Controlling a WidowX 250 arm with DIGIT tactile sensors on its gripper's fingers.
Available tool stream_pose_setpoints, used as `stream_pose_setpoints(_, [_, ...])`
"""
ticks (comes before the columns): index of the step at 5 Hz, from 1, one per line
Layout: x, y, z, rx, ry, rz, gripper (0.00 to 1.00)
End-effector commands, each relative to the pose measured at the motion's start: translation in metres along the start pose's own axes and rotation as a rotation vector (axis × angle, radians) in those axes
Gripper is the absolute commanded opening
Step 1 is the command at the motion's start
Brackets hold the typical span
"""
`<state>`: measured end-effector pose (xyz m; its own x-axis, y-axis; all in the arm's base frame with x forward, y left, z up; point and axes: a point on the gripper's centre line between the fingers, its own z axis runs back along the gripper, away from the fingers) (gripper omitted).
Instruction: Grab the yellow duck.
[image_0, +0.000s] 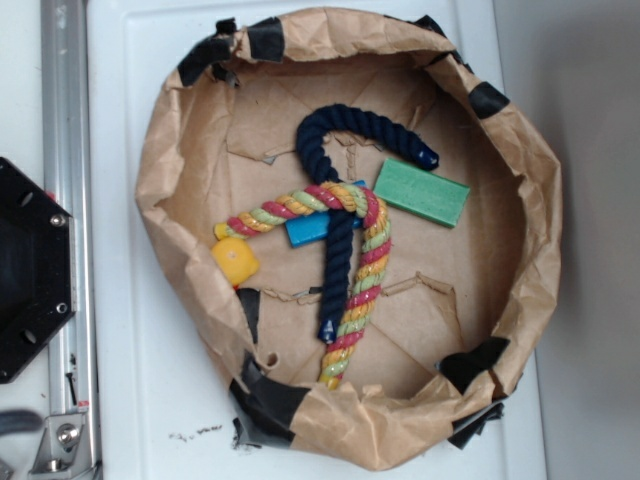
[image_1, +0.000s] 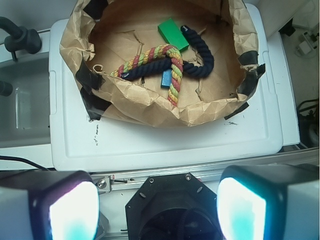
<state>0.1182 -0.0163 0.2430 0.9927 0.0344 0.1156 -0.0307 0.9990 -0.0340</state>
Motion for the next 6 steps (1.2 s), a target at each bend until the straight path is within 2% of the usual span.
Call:
stream_pose_setpoints(1, [0.000, 0.000, 0.000, 0.000, 0.000, 0.000, 1.00])
stream_pose_setpoints(2, [0.046, 0.050, -0.047, -0.027, -0.004, 0.214, 1.00])
stream_pose_setpoints(3, [0.087, 0.058, -0.074, -0.128, 0.065, 0.307, 1.00])
stream_pose_setpoints(4, [0.115, 0.055, -0.115, -0.194, 0.111, 0.285, 1.00])
stream_pose_setpoints(5, [0.094, 0.029, -0.166, -0.207, 0.192, 0.193, 1.00])
stream_pose_setpoints(6, [0.052, -0.001, -0.202, -0.155, 0.297, 0.033, 1.00])
